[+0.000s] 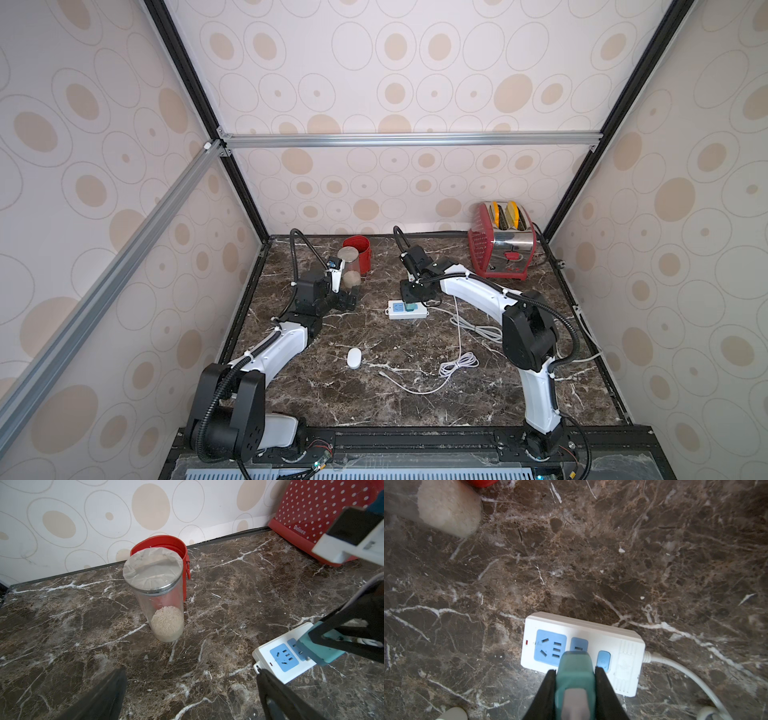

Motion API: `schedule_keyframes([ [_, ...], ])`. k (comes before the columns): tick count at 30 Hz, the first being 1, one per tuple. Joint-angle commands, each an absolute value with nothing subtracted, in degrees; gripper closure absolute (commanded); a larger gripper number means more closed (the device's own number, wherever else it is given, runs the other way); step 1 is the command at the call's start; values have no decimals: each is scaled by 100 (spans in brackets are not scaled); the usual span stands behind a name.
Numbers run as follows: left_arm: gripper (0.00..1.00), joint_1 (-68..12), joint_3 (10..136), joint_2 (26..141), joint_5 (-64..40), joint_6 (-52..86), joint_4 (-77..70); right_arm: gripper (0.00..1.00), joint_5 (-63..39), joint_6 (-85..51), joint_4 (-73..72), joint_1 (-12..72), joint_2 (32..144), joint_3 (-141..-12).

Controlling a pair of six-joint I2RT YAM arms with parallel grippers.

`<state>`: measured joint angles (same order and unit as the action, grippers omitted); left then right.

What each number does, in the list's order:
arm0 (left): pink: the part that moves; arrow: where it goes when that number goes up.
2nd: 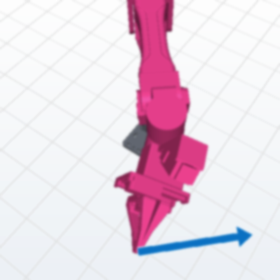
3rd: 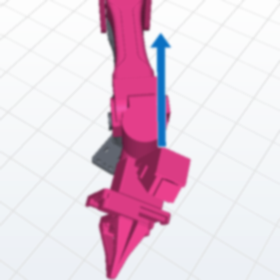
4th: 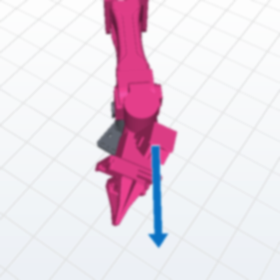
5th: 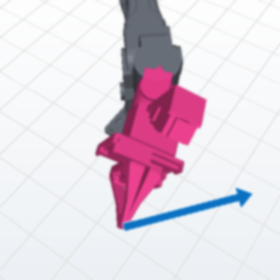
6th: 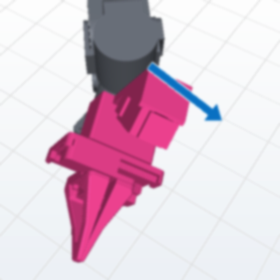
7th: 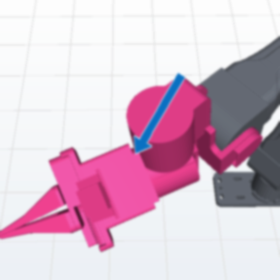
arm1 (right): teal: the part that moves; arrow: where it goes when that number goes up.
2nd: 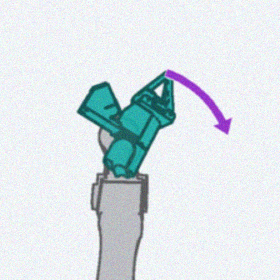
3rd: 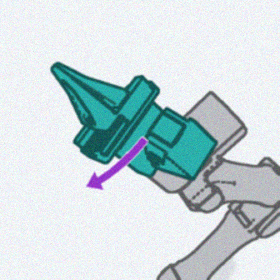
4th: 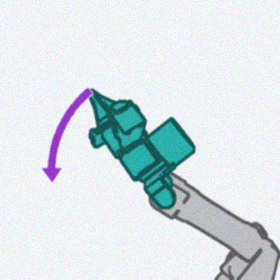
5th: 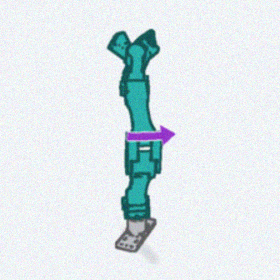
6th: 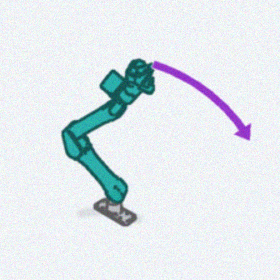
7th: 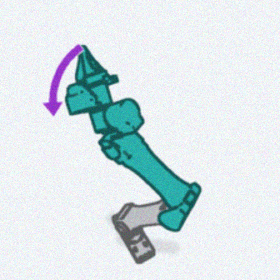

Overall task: Charge the bluetooth headset
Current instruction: Insert the plug into the socket.

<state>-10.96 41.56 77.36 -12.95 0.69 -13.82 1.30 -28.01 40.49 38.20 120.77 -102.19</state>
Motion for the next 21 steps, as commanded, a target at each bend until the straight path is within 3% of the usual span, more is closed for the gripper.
schedule_keyframes([
  [1,1,-1051,4395,7752,-1313,37,-1257,100,177,-2683,4550,3840,12376,-10573],
  [11,1,-1039,4423,7739,-1351,15,-1204,100,600,-2621,5380,3893,12745,-11019],
  [21,1,-1024,4430,7765,-1362,-10,-1169,100,647,-2487,4715,4057,12667,-10368],
])
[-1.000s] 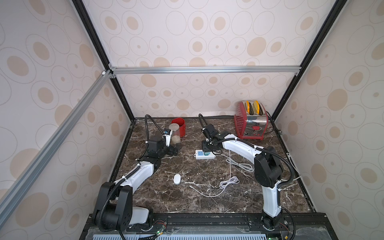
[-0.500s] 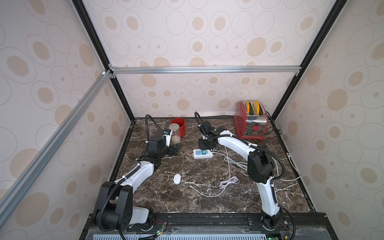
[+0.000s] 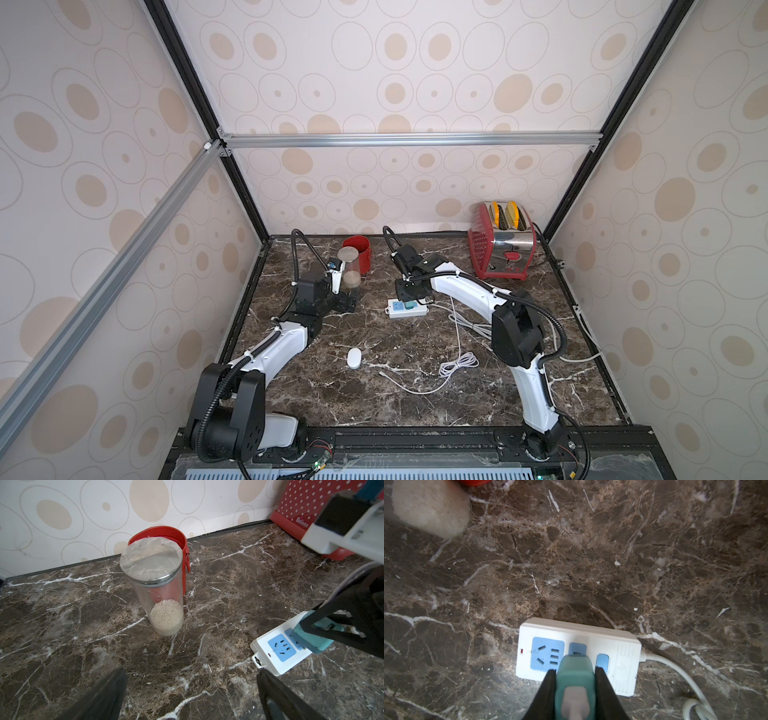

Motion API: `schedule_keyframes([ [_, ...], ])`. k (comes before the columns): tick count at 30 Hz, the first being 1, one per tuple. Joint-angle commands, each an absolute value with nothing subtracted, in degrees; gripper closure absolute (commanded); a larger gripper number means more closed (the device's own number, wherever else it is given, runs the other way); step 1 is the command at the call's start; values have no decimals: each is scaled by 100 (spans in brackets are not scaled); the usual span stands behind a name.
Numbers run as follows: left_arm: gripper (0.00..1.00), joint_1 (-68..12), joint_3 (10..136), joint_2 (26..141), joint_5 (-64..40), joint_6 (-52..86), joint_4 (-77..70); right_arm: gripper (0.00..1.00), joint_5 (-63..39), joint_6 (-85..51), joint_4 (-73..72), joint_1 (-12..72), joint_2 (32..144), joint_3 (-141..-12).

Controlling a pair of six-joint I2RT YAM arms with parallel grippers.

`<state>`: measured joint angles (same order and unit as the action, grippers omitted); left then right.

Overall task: Charge the bluetooth headset
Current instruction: Insert the plug into the socket.

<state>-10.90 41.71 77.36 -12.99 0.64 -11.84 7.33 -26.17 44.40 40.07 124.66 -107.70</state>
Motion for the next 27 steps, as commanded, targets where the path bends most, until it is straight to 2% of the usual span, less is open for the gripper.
schedule_keyframes([
  [1,1,-1028,4436,7768,-1370,-19,-1162,100,675,-2451,4711,4048,12666,-10348],
  [4,1,-1024,4443,7772,-1371,-26,-1145,100,614,-2388,4532,4001,12520,-10102],
  [10,1,-1028,4454,7788,-1371,-47,-1116,100,-85,-2831,2893,3715,11581,-8650],
  [27,1,-1028,4465,7761,-1384,-35,-1099,100,-94,-2651,1373,3617,10509,-7571],
])
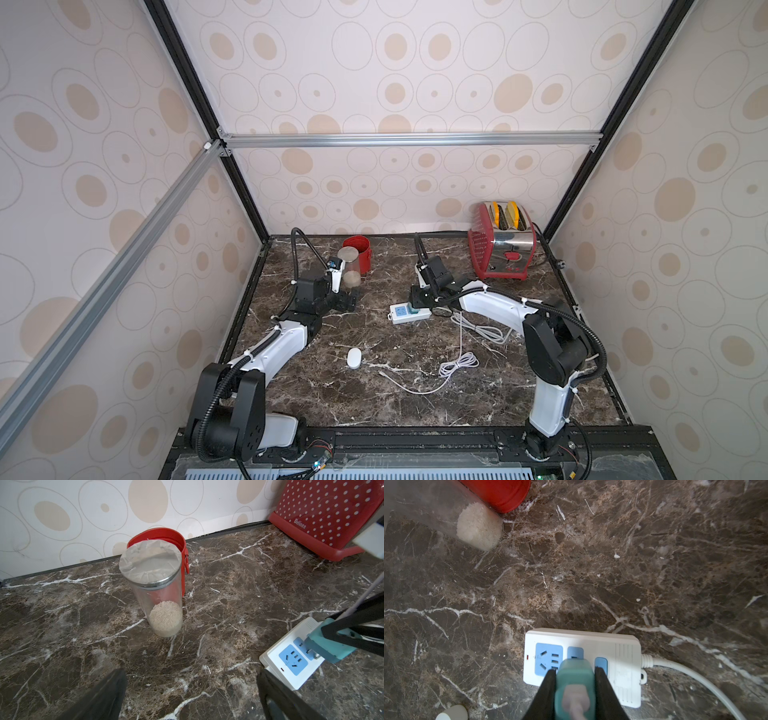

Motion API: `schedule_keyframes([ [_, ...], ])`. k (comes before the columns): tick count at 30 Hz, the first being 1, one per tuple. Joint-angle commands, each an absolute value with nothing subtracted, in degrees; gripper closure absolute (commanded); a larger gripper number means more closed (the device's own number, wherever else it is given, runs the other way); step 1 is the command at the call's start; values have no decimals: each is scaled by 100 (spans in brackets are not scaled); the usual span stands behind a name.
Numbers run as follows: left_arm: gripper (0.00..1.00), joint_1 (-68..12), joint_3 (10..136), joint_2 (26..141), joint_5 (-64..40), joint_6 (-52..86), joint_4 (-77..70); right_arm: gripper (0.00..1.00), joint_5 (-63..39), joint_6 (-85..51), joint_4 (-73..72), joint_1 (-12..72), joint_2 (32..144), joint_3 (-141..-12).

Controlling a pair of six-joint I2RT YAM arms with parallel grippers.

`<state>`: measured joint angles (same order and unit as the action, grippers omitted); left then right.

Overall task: Charge the bluetooth headset
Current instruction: Insert the plug into the socket.

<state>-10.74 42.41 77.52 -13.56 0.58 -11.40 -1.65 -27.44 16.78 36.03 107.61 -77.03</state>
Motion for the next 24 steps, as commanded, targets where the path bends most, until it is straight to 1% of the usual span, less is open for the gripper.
schedule_keyframes([
  [1,1,-1026,4465,7753,-1389,-35,-1099,100,-65,-2607,1328,3613,10474,-7554],
  [10,1,-1003,4465,7735,-1364,-45,-1090,100,-81,-2402,1103,3637,10538,-7529],
  [24,1,-991,4474,7708,-1344,-55,-1065,100,272,-2431,1457,3832,10920,-7853],
])
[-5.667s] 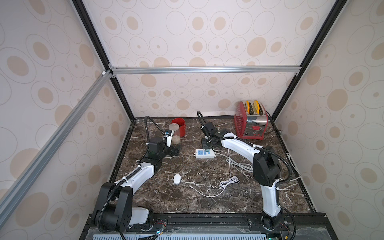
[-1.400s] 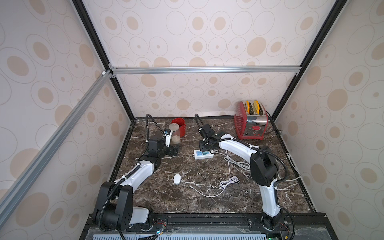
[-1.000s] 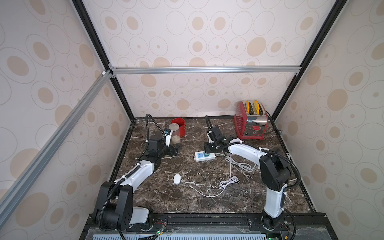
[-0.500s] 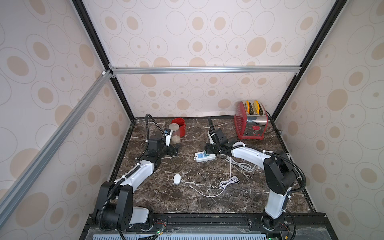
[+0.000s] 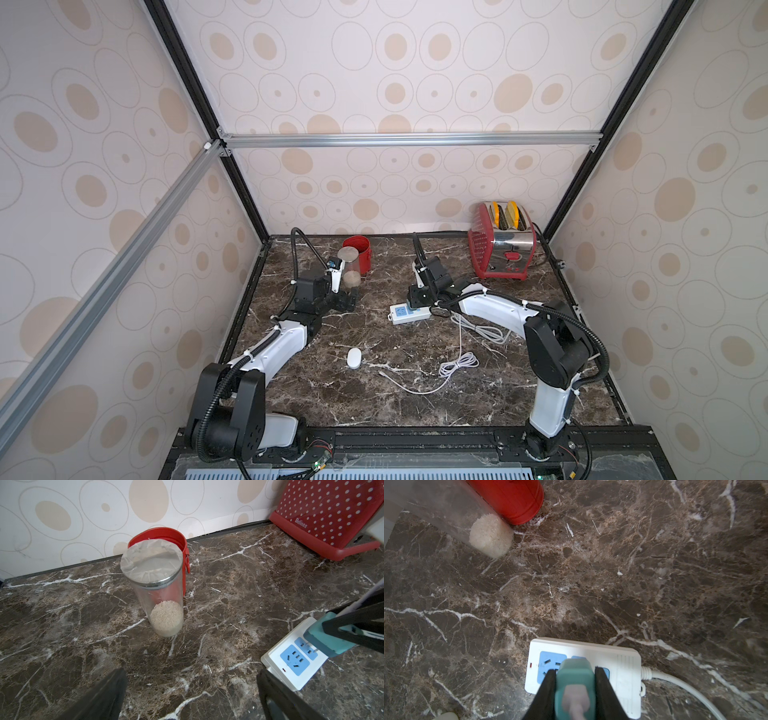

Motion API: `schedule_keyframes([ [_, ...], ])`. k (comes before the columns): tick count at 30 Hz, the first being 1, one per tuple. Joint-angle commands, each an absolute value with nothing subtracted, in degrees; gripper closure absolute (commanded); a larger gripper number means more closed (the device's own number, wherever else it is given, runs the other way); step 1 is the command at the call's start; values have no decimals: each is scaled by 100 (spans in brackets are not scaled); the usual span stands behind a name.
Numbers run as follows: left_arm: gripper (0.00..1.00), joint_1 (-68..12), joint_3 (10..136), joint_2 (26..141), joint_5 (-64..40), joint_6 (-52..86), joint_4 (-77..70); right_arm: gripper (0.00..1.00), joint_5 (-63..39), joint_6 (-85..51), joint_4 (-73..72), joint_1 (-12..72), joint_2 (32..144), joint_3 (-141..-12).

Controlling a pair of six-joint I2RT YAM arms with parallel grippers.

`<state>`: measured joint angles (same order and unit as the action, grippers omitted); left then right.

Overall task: Charge the bluetooth headset
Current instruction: Insert the plug into the socket.

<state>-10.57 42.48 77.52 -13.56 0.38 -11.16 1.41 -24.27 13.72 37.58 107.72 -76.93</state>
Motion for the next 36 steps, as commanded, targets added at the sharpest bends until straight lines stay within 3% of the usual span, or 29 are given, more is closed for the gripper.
schedule_keyframes([
  [1,1,-993,4474,7708,-1340,-53,-1064,100,272,-2441,1519,3843,10944,-7882],
  [15,1,-972,4481,7717,-1332,-53,-1061,100,906,-1871,2123,4019,10986,-8081],
  [28,1,-951,4482,7708,-1333,-62,-1046,100,646,-2175,1385,4028,11109,-7876],
  [36,1,-958,4493,7718,-1351,-49,-1037,100,817,-1917,1959,4030,11107,-8047],
])
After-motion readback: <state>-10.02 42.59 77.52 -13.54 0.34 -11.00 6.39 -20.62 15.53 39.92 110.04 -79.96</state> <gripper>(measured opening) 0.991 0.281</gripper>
